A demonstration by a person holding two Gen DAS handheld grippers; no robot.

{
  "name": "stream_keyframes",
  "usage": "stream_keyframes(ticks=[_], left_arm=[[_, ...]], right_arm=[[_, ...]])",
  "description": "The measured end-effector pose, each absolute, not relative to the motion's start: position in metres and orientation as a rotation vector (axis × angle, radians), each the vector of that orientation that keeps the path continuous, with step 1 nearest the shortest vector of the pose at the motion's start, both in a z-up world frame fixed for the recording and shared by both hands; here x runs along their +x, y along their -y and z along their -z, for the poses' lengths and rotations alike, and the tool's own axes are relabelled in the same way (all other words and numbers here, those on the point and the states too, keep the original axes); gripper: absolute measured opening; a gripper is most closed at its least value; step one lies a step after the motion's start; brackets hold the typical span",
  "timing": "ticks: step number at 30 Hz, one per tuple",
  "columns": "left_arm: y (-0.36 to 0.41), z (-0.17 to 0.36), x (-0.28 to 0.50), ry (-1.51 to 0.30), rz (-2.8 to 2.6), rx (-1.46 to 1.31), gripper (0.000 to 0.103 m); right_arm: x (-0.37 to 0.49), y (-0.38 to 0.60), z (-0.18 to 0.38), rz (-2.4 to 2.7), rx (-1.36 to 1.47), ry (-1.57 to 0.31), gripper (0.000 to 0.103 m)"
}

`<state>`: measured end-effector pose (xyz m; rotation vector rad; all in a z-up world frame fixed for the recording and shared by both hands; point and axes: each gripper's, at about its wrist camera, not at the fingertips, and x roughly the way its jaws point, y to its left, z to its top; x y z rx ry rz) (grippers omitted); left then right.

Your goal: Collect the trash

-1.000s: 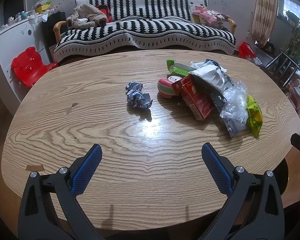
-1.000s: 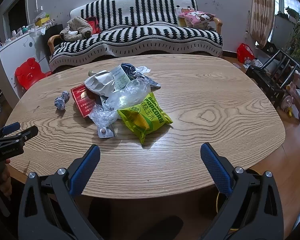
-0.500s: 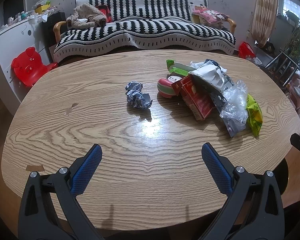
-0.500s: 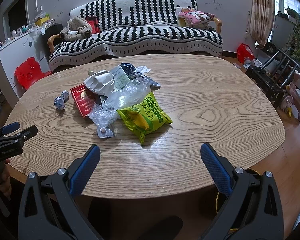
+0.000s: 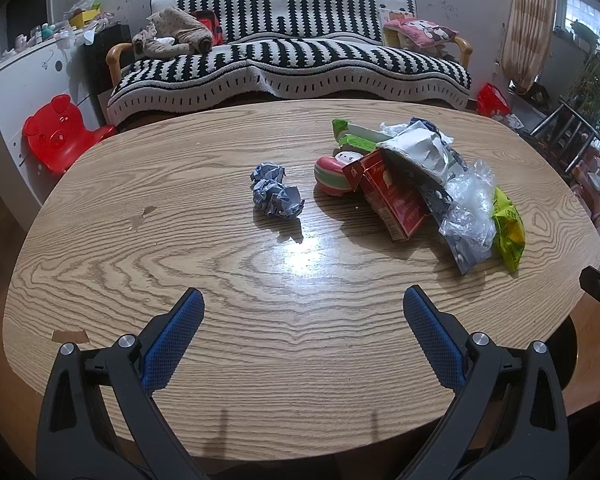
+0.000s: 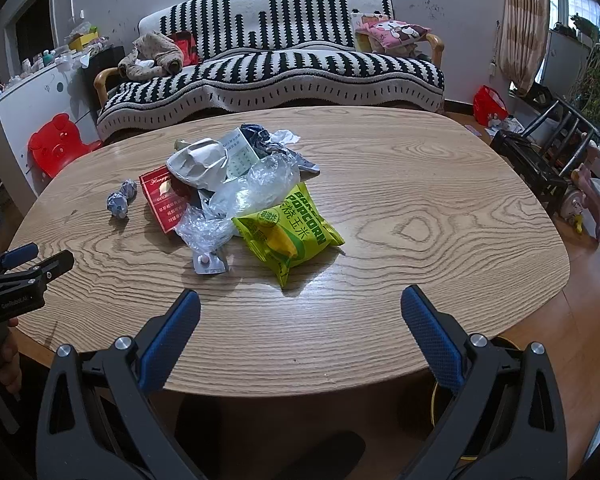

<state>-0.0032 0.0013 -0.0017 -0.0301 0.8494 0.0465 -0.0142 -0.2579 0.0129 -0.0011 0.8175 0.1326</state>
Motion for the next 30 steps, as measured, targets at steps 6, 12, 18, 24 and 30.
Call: stream_keyframes(ticks=[6, 12, 18, 24, 30], left_arm=[[-0.002, 0.002, -0.002, -0.853, -0.044, -0.039, 0.097], [-0.016, 0.007, 0.007, -0.905, -0.028, -0.055, 0.097], [-0.028, 0.013, 0.044, -0.964, 0.011, -0.052, 0.097], [-0.018, 0.027, 0.097, -0.998, 0.029, -0.047, 0.097], [-0.029, 0.052, 0.128, -1.019, -0.013, -0.022, 0.097]], right_arm=[[-0.013, 0.258, -0.011, -0.133, -0.003, -0.822, 0.097], [-0.007, 0.264, -0.004, -0.164, 0.008, -0.867, 0.097], [0.024, 0.286, 0.008, -0.193, -0.013, -0.930, 0.097], [0.075, 0.276, 0.030, -0.296, -0.089, -0.978, 0.097], [0.111, 0.257, 0.060, -0.383, -0.167, -1.007, 0.097]])
